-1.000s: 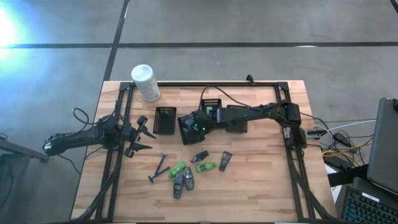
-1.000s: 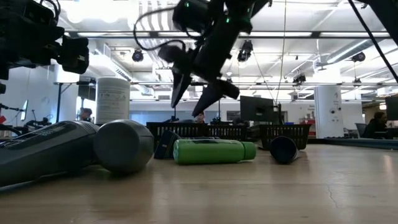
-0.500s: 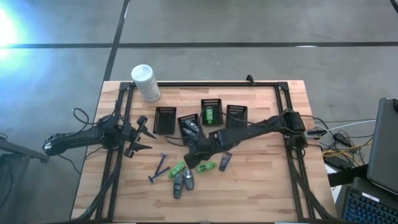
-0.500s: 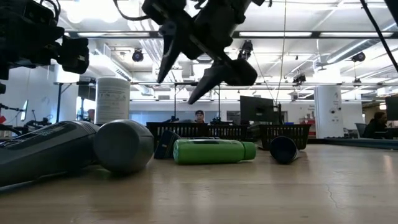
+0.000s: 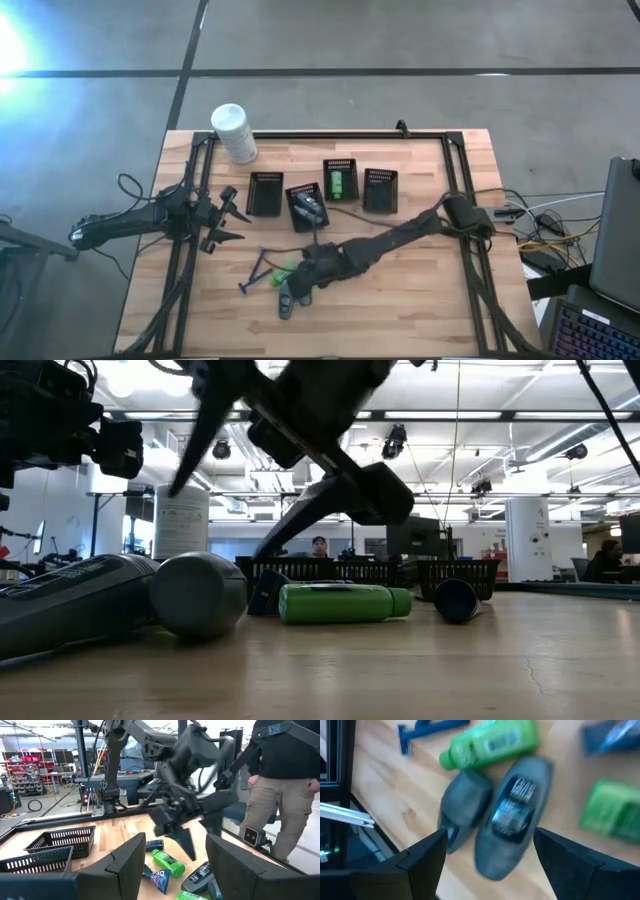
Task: Pick & Place Travel size toiletries
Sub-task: Put the right deodorant into the middle left bin
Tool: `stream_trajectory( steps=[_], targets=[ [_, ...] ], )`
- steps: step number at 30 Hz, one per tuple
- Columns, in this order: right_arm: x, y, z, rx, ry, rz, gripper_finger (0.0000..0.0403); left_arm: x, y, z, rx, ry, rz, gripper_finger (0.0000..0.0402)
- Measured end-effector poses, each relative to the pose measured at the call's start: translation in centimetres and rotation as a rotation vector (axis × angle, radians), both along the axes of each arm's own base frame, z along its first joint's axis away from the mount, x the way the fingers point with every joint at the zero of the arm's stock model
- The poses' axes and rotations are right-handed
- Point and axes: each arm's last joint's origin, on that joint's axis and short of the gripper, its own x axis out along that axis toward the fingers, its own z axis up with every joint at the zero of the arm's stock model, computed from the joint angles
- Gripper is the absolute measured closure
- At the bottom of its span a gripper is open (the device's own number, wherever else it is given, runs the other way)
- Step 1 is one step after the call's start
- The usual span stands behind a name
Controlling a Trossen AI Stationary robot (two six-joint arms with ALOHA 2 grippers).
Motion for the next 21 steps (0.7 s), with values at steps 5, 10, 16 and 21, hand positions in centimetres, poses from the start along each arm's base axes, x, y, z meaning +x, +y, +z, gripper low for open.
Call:
stream_trajectory(
  steps=[5, 10, 16, 21],
  targets=[
    [1.8, 1.5, -2.7, 0.047, 0.086, -0.084, 0.0094, 0.0, 0.0, 0.0, 0.0, 0.0, 0.0, 0.0188],
    [3.2, 2.2, -3.1, 0.03, 0.206, -0.14, 0.0091, 0.0, 0.0, 0.0, 0.0, 0.001, 0.0, 0.0188],
    [4.2, 2.3, -2.6, 0.013, 0.295, -0.22, 0.0109, 0.0, 0.0, 0.0, 0.0, 0.0, 0.0, 0.0188],
    [4.7, 1.6, -2.6, 0.011, 0.312, -0.249, 0.013, 0.0, 0.0, 0.0, 0.0, 0.0, 0.0, 0.0188]
  ],
)
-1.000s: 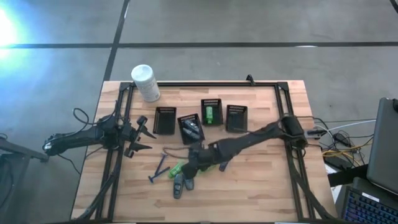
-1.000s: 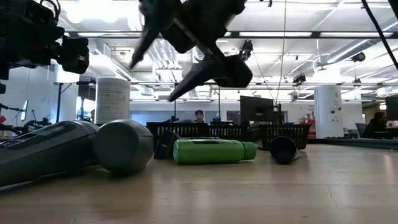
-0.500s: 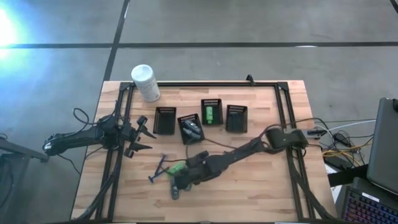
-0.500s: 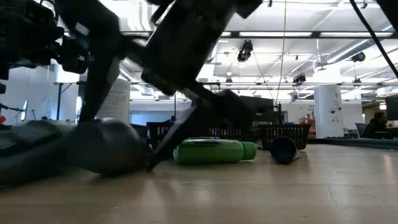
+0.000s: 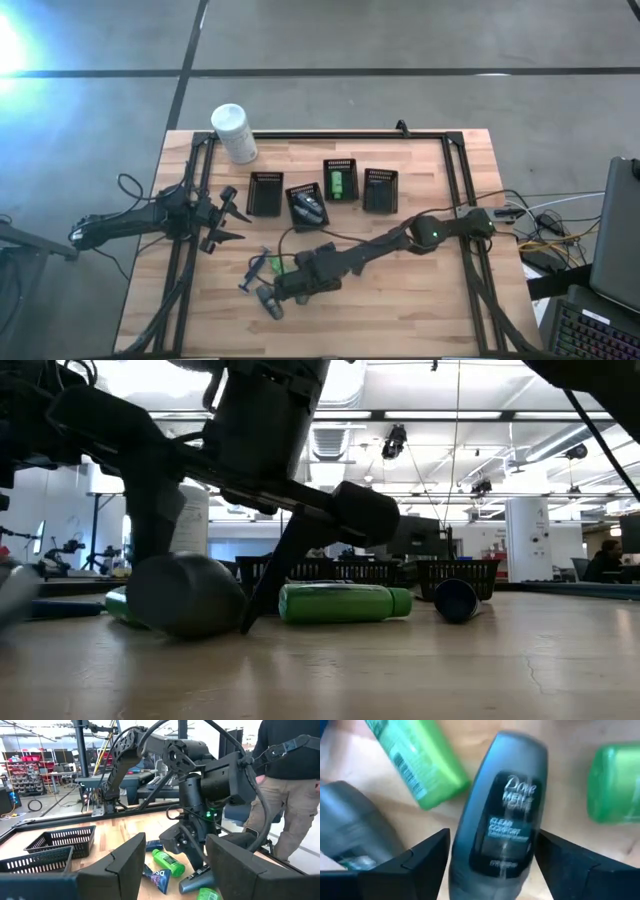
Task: Pick & Place Travel size toiletries
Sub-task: Put the right deodorant into the middle left bin
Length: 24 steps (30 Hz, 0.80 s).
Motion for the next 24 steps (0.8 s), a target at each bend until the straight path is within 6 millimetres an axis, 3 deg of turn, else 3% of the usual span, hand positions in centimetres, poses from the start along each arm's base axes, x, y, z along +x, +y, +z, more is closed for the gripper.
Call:
stream_trajectory(
  steps=[8, 18, 24],
  targets=[
    [0.0, 0.2, 0.6, -0.005, -0.002, 0.034, 0.0196, 0.0, 0.0, 0.0, 0.0, 0.0, 0.001, 0.0188],
    [-0.3, 0.3, 4.9, -0.035, -0.109, 0.038, 0.0198, 0.0, 0.0, 0.0, 0.0, 0.0, 0.002, 0.0188],
    [-0.3, -2.6, 8.4, -0.104, -0.179, 0.03, 0.0198, 0.0, 0.0, 0.0, 0.0, 0.0, 0.002, 0.0188]
  ],
)
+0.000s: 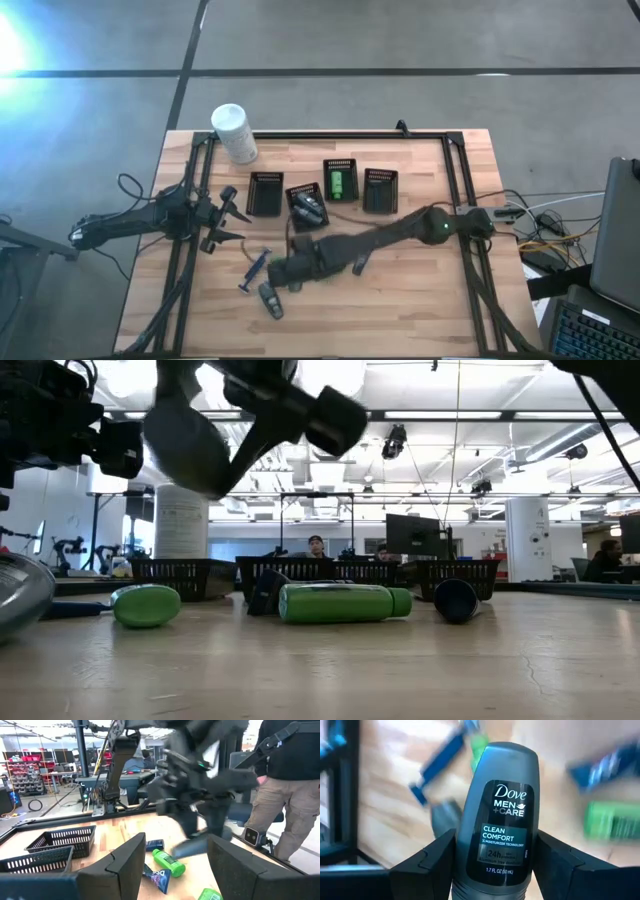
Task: Pick & Place Travel size toiletries
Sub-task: Put the right deodorant into the middle left bin
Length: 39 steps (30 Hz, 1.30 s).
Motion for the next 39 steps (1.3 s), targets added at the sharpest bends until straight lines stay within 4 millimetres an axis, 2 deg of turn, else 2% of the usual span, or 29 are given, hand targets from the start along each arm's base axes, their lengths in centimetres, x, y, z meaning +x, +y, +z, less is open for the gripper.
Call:
stream_trajectory(
  steps=[4, 8, 12, 21, 27, 31, 39],
  targets=[
    [0.6, -4.5, 0.9, -0.033, 0.012, 0.025, 0.0198, 0.0, 0.0, 0.0, 0.0, 0.001, 0.001, 0.0188],
    [1.0, -8.9, 0.9, -0.055, 0.042, 0.049, 0.0198, 0.0, 0.0, 0.0, 0.0, 0.0, 0.001, 0.0188],
    [1.2, -11.8, 0.9, -0.09, 0.05, 0.07, 0.0193, 0.0, 0.0, 0.0, 0.0, 0.0, 0.001, 0.0188],
    [0.5, -14.7, 0.4, -0.141, 0.153, 0.181, 0.019, 0.0, 0.0, 0.0, 0.0, 0.001, 0.0, 0.0188],
    [0.4, -16.8, 0.1, -0.166, 0.166, 0.197, 0.0189, 0.0, 0.0, 0.0, 0.0, 0.001, 0.0, 0.0188],
    [0.2, -18.0, -0.7, -0.152, 0.188, 0.169, 0.0189, 0.0, 0.0, 0.0, 0.0, 0.001, 0.001, 0.0188],
    [0.3, -18.5, -2.6, -0.128, 0.192, 0.162, 0.0169, 0.0, 0.0, 0.0, 0.0, 0.001, 0.0, 0.0188]
  ],
)
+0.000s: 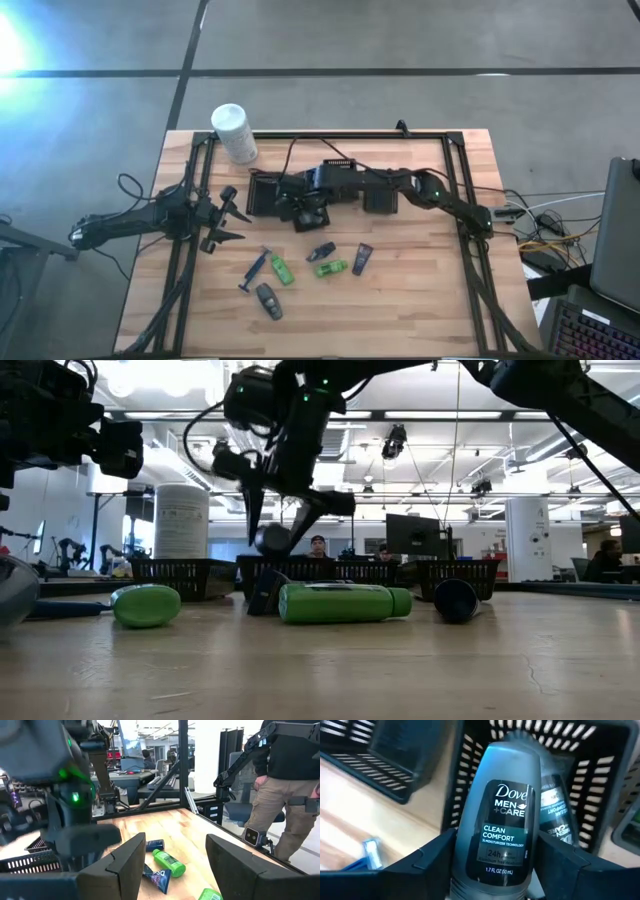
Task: Pick & Place Travel size toiletries
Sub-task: Put the right deodorant into the middle left bin, then put the deodorant into the middle left bin
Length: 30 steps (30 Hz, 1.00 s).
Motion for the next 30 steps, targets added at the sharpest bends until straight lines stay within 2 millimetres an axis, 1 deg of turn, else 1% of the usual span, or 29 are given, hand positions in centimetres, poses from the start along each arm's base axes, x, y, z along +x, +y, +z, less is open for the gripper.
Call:
stream_trajectory(
  steps=[5, 11, 13, 15, 19, 21, 24, 27, 30],
  targets=[
    [0.1, 0.6, -0.1, -0.026, -0.001, 0.004, 0.0137, 0.0, 0.0, 0.0, 0.0, 0.0, 0.0, 0.0188],
    [0.1, 0.7, 0.0, -0.02, -0.008, -0.01, 0.0103, 0.0, 0.0, 0.0, 0.0, 0.0, 0.0, 0.0188],
    [0.1, 1.1, 0.3, -0.02, -0.014, -0.007, 0.0092, 0.0, 0.0, 0.0, 0.0, 0.0, 0.0, 0.0188],
    [0.3, 1.8, 1.1, -0.024, -0.039, 0.006, 0.0084, 0.0, 0.0, 0.0, 0.0, 0.001, 0.0, 0.0188],
    [0.6, 4.7, 2.8, -0.003, -0.105, 0.041, 0.0072, 0.0, 0.0, 0.0, 0.0, 0.001, 0.0, 0.0188],
    [0.5, 6.5, 2.7, 0.036, -0.106, 0.063, 0.007, 0.0, 0.0, 0.0, 0.0, 0.0, 0.0, 0.0188],
    [0.5, 9.6, 1.8, 0.077, -0.108, 0.078, 0.0071, 0.0, 0.0, 0.0, 0.0, 0.001, 0.0, 0.0188],
    [0.6, 12.7, 1.9, 0.114, -0.164, 0.069, 0.0072, 0.0, 0.0, 0.0, 0.0, 0.001, 0.0, 0.0188],
    [0.8, 15.3, 2.0, 0.154, -0.234, 0.066, 0.0074, 0.0, 0.0, 0.0, 0.0, 0.0, 0.0, 0.0188]
  ],
)
